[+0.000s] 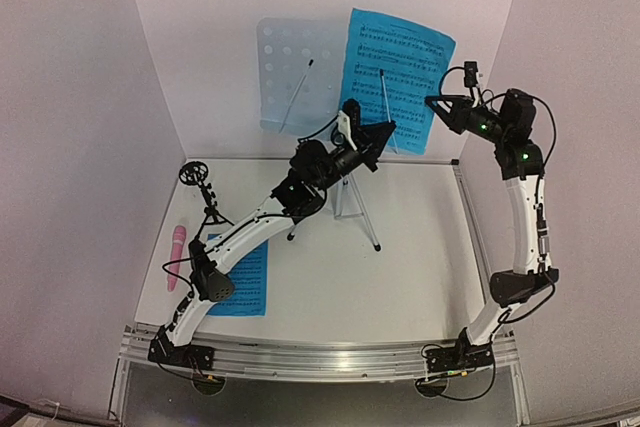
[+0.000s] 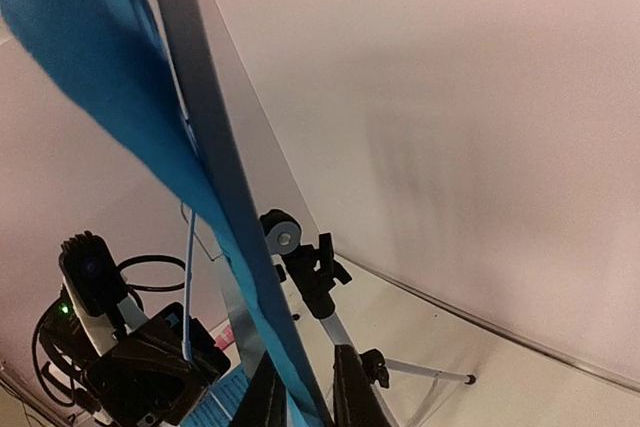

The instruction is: Pack up the instrument practice props

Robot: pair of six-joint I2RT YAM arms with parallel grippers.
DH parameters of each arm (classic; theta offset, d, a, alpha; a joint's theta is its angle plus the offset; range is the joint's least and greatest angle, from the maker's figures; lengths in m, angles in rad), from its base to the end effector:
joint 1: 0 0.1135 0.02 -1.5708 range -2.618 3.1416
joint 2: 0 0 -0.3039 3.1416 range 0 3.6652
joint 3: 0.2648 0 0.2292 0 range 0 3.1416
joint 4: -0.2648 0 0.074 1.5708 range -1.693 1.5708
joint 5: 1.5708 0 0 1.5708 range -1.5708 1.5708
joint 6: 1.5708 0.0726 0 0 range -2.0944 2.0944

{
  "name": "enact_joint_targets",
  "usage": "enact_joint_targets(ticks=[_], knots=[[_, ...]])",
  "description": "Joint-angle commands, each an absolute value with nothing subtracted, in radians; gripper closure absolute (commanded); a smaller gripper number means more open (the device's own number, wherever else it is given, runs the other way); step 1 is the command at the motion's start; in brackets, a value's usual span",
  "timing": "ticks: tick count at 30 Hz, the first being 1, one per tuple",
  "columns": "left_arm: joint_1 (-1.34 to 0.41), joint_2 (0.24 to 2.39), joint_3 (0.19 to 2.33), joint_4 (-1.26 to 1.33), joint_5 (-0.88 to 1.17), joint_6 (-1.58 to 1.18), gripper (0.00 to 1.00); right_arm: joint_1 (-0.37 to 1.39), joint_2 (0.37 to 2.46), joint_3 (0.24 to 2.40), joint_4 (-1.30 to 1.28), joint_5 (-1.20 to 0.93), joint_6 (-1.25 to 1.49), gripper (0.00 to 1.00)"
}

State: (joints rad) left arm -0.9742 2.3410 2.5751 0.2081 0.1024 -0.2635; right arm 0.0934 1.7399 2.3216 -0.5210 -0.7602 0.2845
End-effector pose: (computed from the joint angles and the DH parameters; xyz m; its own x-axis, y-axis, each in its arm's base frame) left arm 0.3113 -0.4716 0.5039 0.0043 -0.4675 -0.8840 0.9073 0.3736 -0.1932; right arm 0.3432 0.0824 0.5924 -0.1532 0.1900 -0.9698 -0.7391 0.6294 0.2400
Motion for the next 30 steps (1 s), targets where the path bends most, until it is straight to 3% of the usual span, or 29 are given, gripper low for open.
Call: enact_joint_targets(ticks=[1,30], knots=[[-0.974,2.283,2.531,0.263,0.101,-0.183,1.0,0.091,1.693,2.316,-0.503,-0.759,0.295,1.0],[-0.989,2.237,2.427,0.283,0.068,-0.119,1.0,0.091,1.634,2.319,-0.482,-0.736,0.304,1.0]])
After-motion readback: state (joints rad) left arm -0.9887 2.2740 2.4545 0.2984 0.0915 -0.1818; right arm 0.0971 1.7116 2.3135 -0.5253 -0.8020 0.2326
